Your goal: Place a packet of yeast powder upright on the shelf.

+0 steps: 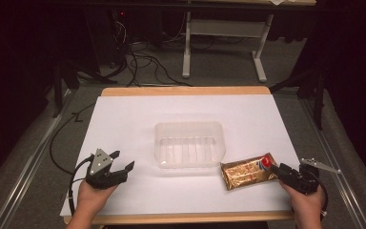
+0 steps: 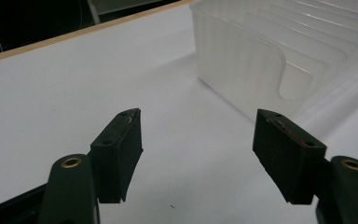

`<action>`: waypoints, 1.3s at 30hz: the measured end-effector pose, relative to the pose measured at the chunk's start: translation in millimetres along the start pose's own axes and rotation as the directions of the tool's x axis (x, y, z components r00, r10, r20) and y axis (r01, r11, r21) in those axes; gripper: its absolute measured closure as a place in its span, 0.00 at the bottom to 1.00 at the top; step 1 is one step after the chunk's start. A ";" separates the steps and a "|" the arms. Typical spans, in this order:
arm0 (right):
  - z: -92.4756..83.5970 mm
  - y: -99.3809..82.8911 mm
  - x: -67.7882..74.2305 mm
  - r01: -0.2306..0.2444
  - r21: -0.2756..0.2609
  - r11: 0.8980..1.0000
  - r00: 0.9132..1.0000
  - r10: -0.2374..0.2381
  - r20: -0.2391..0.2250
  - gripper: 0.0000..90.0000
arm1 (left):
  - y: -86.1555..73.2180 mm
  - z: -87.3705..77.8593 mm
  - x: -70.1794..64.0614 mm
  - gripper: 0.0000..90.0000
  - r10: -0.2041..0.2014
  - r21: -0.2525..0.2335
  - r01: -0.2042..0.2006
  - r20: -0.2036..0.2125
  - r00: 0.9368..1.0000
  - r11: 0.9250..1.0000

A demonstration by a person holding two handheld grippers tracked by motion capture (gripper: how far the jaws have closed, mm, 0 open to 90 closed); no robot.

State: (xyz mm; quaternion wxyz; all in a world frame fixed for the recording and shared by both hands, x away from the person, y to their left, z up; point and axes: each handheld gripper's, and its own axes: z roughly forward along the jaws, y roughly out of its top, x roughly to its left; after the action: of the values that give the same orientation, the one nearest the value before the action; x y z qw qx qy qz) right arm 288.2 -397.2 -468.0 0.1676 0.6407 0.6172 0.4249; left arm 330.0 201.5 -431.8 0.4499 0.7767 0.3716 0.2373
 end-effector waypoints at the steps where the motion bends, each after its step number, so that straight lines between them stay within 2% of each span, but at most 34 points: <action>1: -1.1 -2.1 -1.9 -0.016 0.006 1.000 1.000 0.016 -0.007 0.52 | 0.5 0.8 -0.1 0.37 -0.001 0.000 0.001 0.001 1.000 1.000; 6: -3.6 -5.7 -5.3 -0.047 0.009 0.999 0.999 0.047 -0.024 0.54 | 1.8 4.2 -0.7 0.37 0.006 0.002 -0.006 0.007 1.000 1.000; 8: -3.9 -7.7 -6.0 -0.064 0.016 0.998 0.997 0.064 -0.044 0.56 | 2.4 5.2 -0.8 0.37 0.008 0.001 -0.008 0.008 1.000 1.000; 12: -2.1 -9.9 -7.2 -0.069 0.028 0.997 0.996 0.071 -0.062 0.58 | 4.2 6.7 -1.5 0.37 0.012 -0.001 -0.012 0.009 1.000 1.000; 14: -1.2 -11.5 -9.1 -0.093 0.036 0.995 0.992 0.096 -0.083 0.59 | 4.6 7.6 -2.0 0.37 0.015 0.002 -0.015 0.010 1.000 1.000; 15: 0.5 -13.0 -10.4 -0.126 0.037 0.991 0.985 0.129 -0.114 0.60 | 4.9 8.2 -2.4 0.37 0.015 0.001 -0.015 0.009 1.000 1.000; 16: 0.5 -13.0 -10.4 -0.126 0.037 0.991 0.985 0.129 -0.114 0.60 | 5.1 8.6 -2.5 0.37 0.017 0.001 -0.017 0.008 1.000 1.000; 17: 3.5 -13.5 -9.6 -0.133 0.045 0.990 0.981 0.138 -0.133 0.61 | 5.1 9.1 -3.0 0.37 0.018 0.006 -0.018 0.010 1.000 1.000; 20: 7.0 -12.8 -7.1 -0.115 0.059 0.992 0.984 0.122 -0.126 0.62 | 4.8 9.3 -3.8 0.37 0.022 0.009 -0.022 0.011 1.000 1.000; 24: 8.5 -12.7 -8.8 -0.131 0.058 0.990 0.981 0.138 -0.137 0.65 | 4.5 8.8 -3.6 0.37 0.018 0.009 -0.019 0.011 1.000 1.000; 27: 10.0 -12.5 -10.4 -0.143 0.072 0.987 0.978 0.152 -0.143 0.77 | 3.4 9.5 -3.3 0.37 0.015 0.013 -0.015 0.011 1.000 1.000; 28: 10.0 -12.5 -10.4 -0.143 0.072 0.987 0.978 0.152 -0.143 0.77 | 3.4 9.5 -3.3 0.37 0.015 0.013 -0.015 0.011 1.000 1.000; 29: 9.8 -11.9 -8.9 -0.135 0.066 0.989 0.981 0.143 -0.135 0.87 | 3.3 9.5 -3.2 0.37 0.015 0.014 -0.015 0.011 1.000 1.000; 30: 9.8 -11.9 -8.9 -0.135 0.066 0.989 0.981 0.143 -0.135 0.87 | 3.2 9.5 -3.4 0.37 0.014 0.013 -0.014 0.010 1.000 1.000; 31: 8.5 -11.1 -7.6 -0.126 0.052 0.991 0.983 0.131 -0.125 0.94 | 3.1 9.0 -3.3 0.37 0.011 0.013 -0.012 0.011 1.000 1.000; 36: 5.2 -9.0 -4.6 -0.110 0.018 0.994 0.985 0.112 -0.129 0.99 | 2.5 8.0 -2.5 0.37 0.008 0.013 -0.008 0.010 1.000 1.000; 39: -0.7 -5.9 -1.0 -0.098 -0.027 0.995 0.985 0.093 -0.143 0.99 | 2.1 6.9 -1.5 0.37 0.004 0.010 -0.004 0.008 1.000 1.000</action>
State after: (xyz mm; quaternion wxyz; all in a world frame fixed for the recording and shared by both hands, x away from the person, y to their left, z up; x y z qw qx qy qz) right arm 284.0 -397.3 -472.3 0.1136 0.6347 0.5889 0.4873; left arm 334.7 196.0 -433.3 0.4469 0.7807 0.3695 0.2330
